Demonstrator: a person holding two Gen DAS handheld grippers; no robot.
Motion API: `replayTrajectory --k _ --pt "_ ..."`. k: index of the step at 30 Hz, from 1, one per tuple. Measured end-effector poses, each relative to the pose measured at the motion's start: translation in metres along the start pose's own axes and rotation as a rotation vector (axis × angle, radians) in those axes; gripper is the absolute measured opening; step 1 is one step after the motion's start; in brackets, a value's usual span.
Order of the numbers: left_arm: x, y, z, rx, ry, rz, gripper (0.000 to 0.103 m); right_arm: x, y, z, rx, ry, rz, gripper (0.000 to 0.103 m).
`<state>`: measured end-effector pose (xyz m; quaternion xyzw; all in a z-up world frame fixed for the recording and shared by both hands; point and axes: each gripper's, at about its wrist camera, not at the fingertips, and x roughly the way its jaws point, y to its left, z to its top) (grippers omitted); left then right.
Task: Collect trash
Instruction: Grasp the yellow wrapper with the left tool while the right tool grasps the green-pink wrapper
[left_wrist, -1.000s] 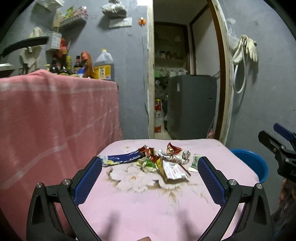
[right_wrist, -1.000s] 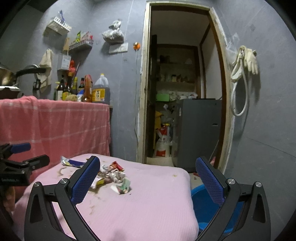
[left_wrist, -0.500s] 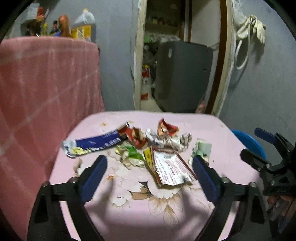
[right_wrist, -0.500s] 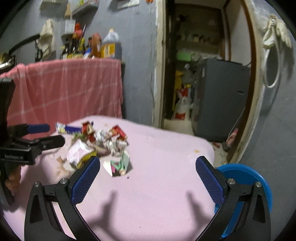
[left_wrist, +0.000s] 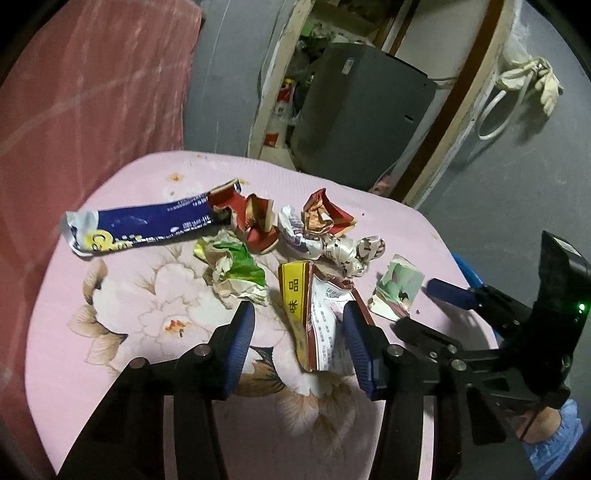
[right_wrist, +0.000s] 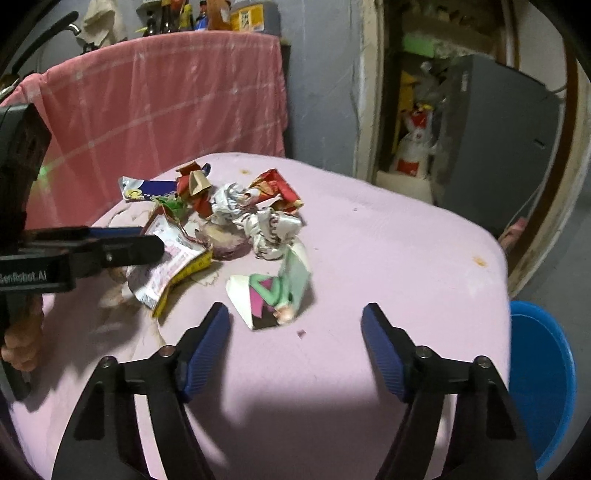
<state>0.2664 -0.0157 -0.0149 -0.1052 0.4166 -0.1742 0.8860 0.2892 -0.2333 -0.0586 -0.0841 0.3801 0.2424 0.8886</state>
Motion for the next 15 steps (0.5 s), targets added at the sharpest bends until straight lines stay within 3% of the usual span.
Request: replayTrajectory --k 1,3,8,13,15 --pt "0.0 0.002 0.0 -0.013 0.007 -0.007 0.044 0.003 0.0 0.004 -0.001 0.013 0.008 0.066" --pt "-0.001 0.005 0.003 -0.038 0.022 -0.023 0.044 0.009 0.0 0.008 -0.008 0.034 0.017 0.051" --pt "0.002 0.005 0.001 -0.046 0.051 -0.049 0.043 0.018 -0.004 0.011 0.016 0.065 0.046 0.035" --pt "0.0 0.007 0.003 -0.063 0.062 -0.083 0.031 0.02 -0.006 0.012 0.032 0.066 0.064 0.035" --pt "0.001 0.006 0.003 -0.059 0.058 -0.081 0.03 0.019 -0.006 0.013 0.037 0.063 0.067 0.04"
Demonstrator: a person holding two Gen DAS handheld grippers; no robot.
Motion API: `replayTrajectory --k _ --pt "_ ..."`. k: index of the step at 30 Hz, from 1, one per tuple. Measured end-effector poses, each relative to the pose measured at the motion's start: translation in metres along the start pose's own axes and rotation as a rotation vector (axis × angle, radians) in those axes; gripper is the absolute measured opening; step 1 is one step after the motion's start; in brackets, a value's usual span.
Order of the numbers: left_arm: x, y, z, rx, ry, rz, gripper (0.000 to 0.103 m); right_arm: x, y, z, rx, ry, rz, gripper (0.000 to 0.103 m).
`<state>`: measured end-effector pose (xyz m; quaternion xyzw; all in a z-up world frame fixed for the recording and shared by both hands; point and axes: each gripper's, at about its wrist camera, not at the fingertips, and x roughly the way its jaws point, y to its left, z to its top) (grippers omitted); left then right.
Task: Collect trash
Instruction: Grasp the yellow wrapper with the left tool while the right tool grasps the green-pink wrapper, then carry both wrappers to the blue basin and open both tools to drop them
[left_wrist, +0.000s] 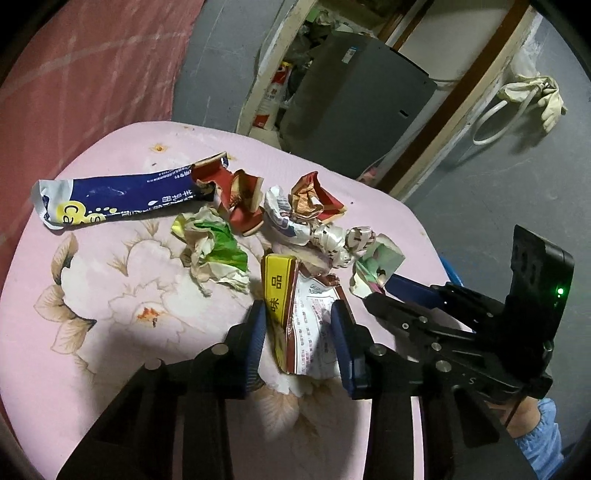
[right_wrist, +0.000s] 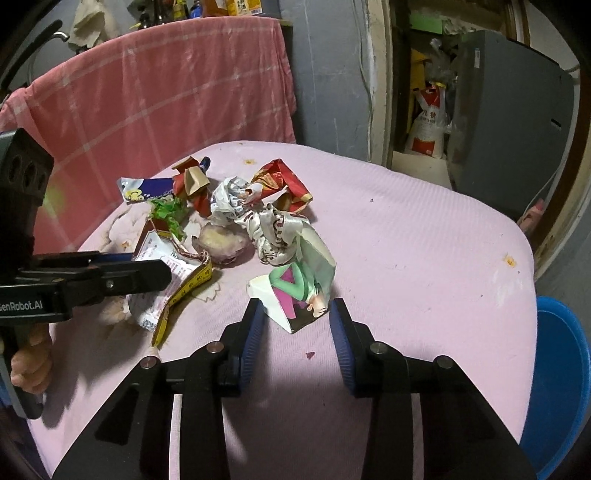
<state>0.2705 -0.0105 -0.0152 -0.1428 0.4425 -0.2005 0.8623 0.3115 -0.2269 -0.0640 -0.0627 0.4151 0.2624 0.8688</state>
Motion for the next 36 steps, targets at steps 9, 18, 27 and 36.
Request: replayTrajectory --k 9,18,27,36 --pt "-0.005 -0.002 0.0 -0.008 -0.025 0.005 0.024 0.014 0.0 0.018 -0.013 0.025 -0.016 0.051" --pt "-0.019 -0.016 -0.009 0.028 -0.086 0.017 0.019 0.001 -0.005 0.004 0.026 -0.013 0.002 0.021" --pt "-0.034 -0.06 -0.021 0.103 -0.211 0.022 0.018 -0.074 -0.002 -0.032 0.083 -0.28 -0.069 0.021" --pt "-0.037 -0.14 -0.007 0.201 -0.407 -0.032 0.019 -0.178 -0.016 -0.037 0.108 -0.622 -0.268 0.021"
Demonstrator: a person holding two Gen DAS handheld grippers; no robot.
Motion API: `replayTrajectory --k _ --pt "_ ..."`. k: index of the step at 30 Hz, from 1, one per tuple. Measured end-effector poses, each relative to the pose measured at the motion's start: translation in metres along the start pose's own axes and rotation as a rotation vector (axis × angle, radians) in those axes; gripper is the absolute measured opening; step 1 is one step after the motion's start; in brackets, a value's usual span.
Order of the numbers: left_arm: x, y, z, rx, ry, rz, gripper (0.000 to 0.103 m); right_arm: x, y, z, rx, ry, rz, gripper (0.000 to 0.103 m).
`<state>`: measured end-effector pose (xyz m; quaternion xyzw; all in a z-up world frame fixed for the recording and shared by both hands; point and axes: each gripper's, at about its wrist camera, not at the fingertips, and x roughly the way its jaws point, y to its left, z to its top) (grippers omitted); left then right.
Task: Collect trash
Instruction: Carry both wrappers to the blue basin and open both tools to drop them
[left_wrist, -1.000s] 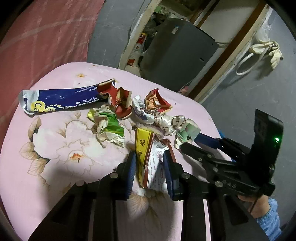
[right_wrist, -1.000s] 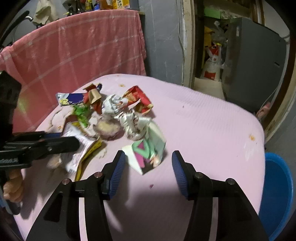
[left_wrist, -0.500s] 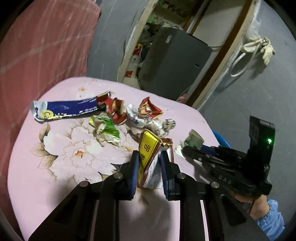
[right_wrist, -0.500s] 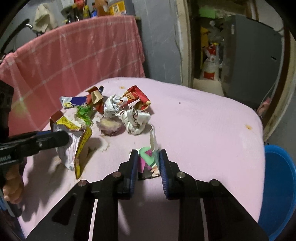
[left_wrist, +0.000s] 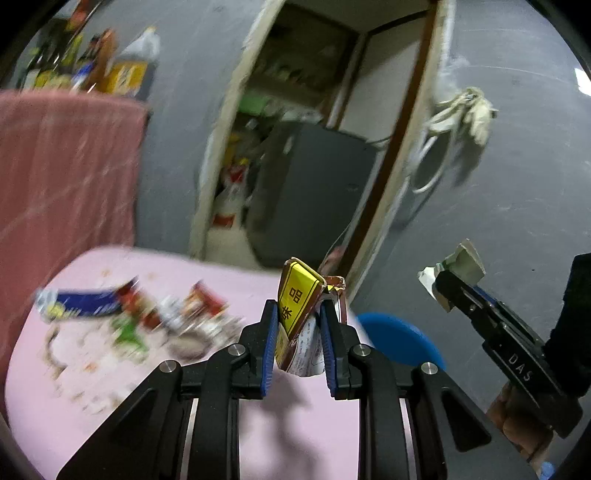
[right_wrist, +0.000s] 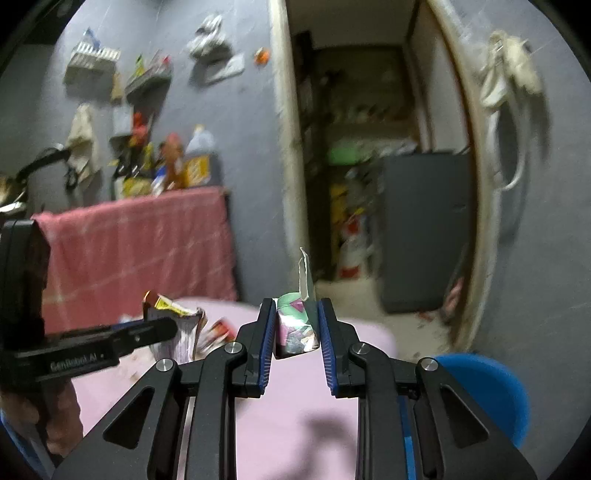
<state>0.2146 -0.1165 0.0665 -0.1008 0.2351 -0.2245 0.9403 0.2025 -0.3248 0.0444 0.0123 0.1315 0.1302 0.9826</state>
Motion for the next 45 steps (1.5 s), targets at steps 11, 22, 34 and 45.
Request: replayTrajectory --k 11,22,34,45 --pt "0.079 -0.08 0.011 0.049 -0.015 -0.13 0.019 -0.026 -0.088 -0.003 0.068 -0.084 -0.251 0.021" --pt "0.19 -0.127 -0.012 0.13 0.259 -0.166 0.02 -0.003 -0.16 -0.036 0.207 0.06 -0.337 0.022" --pt "0.233 -0.1 -0.031 -0.012 0.397 -0.169 0.048 0.015 -0.182 -0.054 0.279 0.145 -0.326 0.044" --pt "0.154 -0.072 0.001 -0.006 0.092 -0.053 0.088 -0.016 -0.163 -0.022 0.249 -0.013 -0.322 0.081"
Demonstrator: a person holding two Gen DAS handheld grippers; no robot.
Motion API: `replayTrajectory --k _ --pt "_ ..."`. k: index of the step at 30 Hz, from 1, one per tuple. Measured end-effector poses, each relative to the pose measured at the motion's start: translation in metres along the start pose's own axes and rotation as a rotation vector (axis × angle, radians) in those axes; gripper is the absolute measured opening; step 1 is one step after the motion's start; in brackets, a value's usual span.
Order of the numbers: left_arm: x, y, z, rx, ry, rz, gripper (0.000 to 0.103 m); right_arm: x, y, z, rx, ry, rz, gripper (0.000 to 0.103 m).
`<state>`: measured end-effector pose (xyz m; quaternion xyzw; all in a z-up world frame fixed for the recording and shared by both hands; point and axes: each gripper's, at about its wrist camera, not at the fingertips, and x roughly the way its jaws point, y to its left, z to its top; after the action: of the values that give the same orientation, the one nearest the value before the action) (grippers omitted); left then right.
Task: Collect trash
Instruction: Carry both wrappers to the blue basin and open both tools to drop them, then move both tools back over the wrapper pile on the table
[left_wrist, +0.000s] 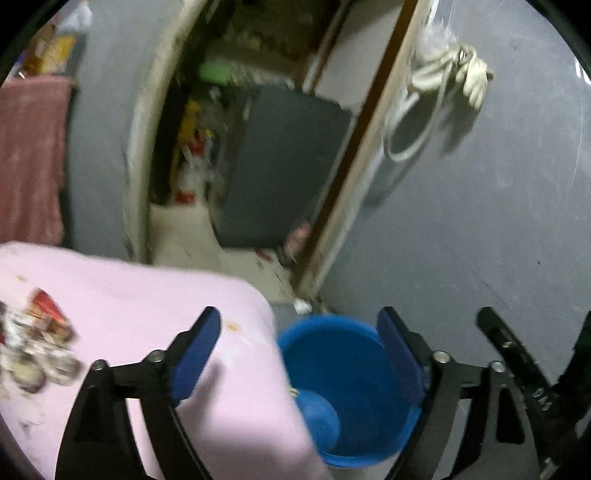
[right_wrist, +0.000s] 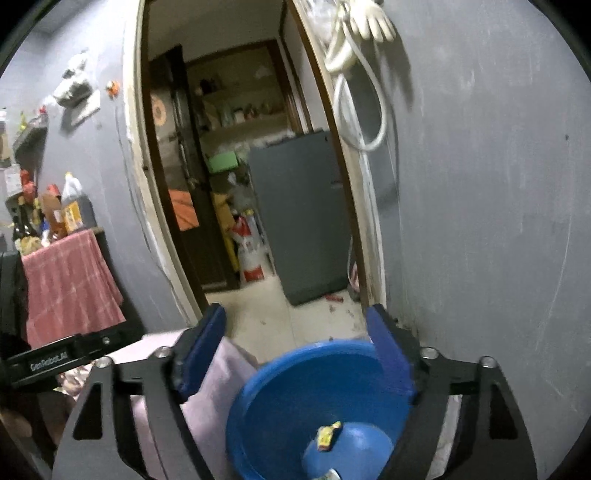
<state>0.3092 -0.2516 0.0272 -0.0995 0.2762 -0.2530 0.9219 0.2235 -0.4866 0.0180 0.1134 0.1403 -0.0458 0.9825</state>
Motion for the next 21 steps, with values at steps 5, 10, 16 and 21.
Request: replayTrajectory --k 5,10,16,21 --pt "-0.048 0.02 0.007 -0.019 -0.155 0.072 0.101 -0.022 0.018 0.013 -0.009 -0.1 0.021 0.103" --pt "-0.093 0.043 0.01 -0.032 -0.24 0.121 0.101 -0.034 0.047 0.025 -0.027 -0.153 0.084 0.103" --pt "-0.142 0.063 0.016 -0.043 -0.288 0.184 0.101 -0.045 0.1 0.03 -0.116 -0.194 0.161 0.103" --pt "-0.176 0.083 0.02 0.011 -0.324 0.274 0.101 -0.051 0.14 0.03 -0.142 -0.224 0.248 0.103"
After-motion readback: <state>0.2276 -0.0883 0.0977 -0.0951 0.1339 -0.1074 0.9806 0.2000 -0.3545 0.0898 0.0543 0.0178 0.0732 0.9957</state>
